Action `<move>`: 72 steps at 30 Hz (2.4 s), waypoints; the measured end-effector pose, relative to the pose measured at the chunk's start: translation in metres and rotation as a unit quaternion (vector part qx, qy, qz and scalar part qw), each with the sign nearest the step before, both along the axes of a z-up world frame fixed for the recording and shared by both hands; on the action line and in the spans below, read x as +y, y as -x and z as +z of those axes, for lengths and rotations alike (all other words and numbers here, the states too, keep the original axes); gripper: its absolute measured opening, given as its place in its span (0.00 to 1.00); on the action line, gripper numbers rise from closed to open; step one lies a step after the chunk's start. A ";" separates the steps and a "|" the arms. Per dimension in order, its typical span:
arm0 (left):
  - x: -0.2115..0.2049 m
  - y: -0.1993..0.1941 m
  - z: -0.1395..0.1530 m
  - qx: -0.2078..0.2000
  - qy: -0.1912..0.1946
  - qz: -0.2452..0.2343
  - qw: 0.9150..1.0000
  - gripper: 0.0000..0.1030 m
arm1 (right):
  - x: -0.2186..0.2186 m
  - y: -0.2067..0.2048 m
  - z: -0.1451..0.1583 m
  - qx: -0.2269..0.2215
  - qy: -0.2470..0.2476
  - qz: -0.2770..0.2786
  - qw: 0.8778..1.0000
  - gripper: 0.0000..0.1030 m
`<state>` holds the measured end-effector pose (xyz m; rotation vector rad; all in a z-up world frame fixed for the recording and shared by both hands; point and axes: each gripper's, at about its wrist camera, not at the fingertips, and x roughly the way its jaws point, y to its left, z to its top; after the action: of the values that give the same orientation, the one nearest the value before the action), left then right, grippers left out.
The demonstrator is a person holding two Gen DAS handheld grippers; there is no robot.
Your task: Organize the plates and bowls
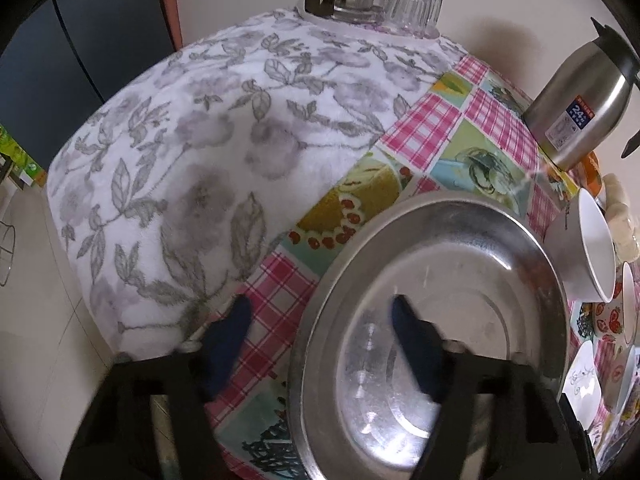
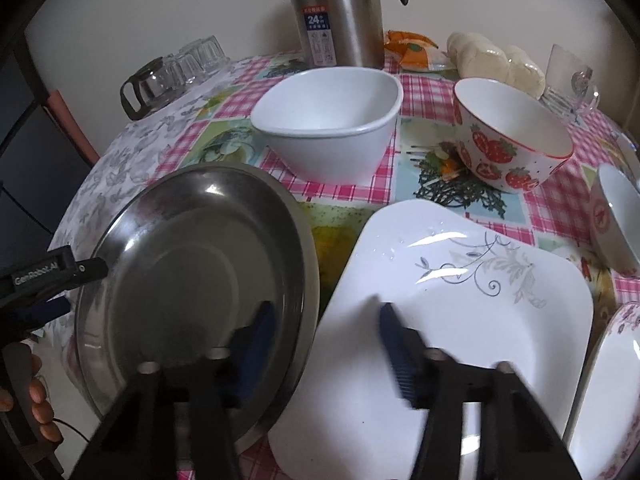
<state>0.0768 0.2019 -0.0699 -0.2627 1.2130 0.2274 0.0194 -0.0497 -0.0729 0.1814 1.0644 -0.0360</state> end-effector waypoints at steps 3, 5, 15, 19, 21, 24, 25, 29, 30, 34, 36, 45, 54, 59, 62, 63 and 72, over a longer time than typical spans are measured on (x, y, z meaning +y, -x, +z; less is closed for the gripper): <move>0.003 -0.001 -0.003 0.005 0.010 0.005 1.000 0.33 | 0.002 0.001 0.002 -0.006 0.004 0.004 1.000 0.35; 0.005 -0.001 -0.005 0.007 0.015 0.007 1.000 0.25 | 0.003 0.001 0.004 -0.011 0.007 0.007 1.000 0.31; 0.003 0.000 0.002 -0.006 0.005 0.001 1.000 0.24 | 0.004 0.004 0.006 -0.017 -0.017 0.029 0.999 0.16; 0.000 0.000 0.011 -0.022 -0.012 -0.007 1.000 0.23 | 0.002 0.005 0.006 -0.013 -0.040 0.031 0.999 0.13; -0.001 0.000 0.013 -0.026 -0.015 -0.009 1.000 0.23 | 0.000 0.006 0.006 -0.012 -0.046 0.031 0.998 0.13; -0.002 0.000 0.012 -0.025 -0.016 -0.011 0.999 0.23 | 0.000 0.005 0.006 -0.012 -0.049 0.031 0.998 0.13; -0.002 0.000 0.012 -0.025 -0.016 -0.011 0.999 0.23 | -0.001 0.005 0.006 -0.012 -0.049 0.031 0.998 0.13; -0.003 0.001 0.013 -0.029 -0.011 -0.014 0.999 0.23 | -0.002 0.007 0.009 -0.016 -0.048 0.030 0.998 0.13; -0.003 0.001 0.012 -0.030 -0.009 -0.014 0.999 0.23 | -0.002 0.007 0.010 -0.017 -0.046 0.031 0.998 0.13; -0.002 0.002 0.013 -0.032 -0.001 -0.012 0.999 0.23 | -0.001 0.008 0.014 -0.026 -0.038 0.035 0.998 0.13; -0.001 0.003 0.014 -0.034 -0.004 -0.009 0.999 0.23 | 0.004 0.009 0.019 -0.037 -0.022 0.044 0.998 0.13; -0.002 0.009 0.027 -0.063 0.006 -0.011 0.998 0.23 | 0.004 0.015 0.033 -0.060 -0.006 0.054 0.997 0.13; -0.023 0.018 0.052 -0.109 0.012 -0.035 0.993 0.23 | -0.012 0.026 0.048 -0.077 0.004 0.048 0.996 0.14; -0.041 0.024 0.062 -0.126 0.015 -0.057 0.990 0.23 | -0.026 0.035 0.059 -0.089 0.014 0.043 0.995 0.14; -0.055 0.028 0.067 -0.134 0.015 -0.076 0.988 0.23 | -0.038 0.040 0.063 -0.090 0.015 0.034 0.995 0.14; -0.061 0.029 0.068 -0.135 0.014 -0.084 0.987 0.23 | -0.042 0.041 0.063 -0.090 0.016 0.031 0.995 0.14; -0.107 0.036 0.068 -0.128 0.021 -0.141 0.981 0.23 | -0.085 0.060 0.067 -0.083 0.023 0.005 0.996 0.14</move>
<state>0.0411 0.0944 -0.0015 -0.1487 0.9862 -0.0786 -0.0408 -0.1350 -0.0055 0.1359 0.8977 -0.0354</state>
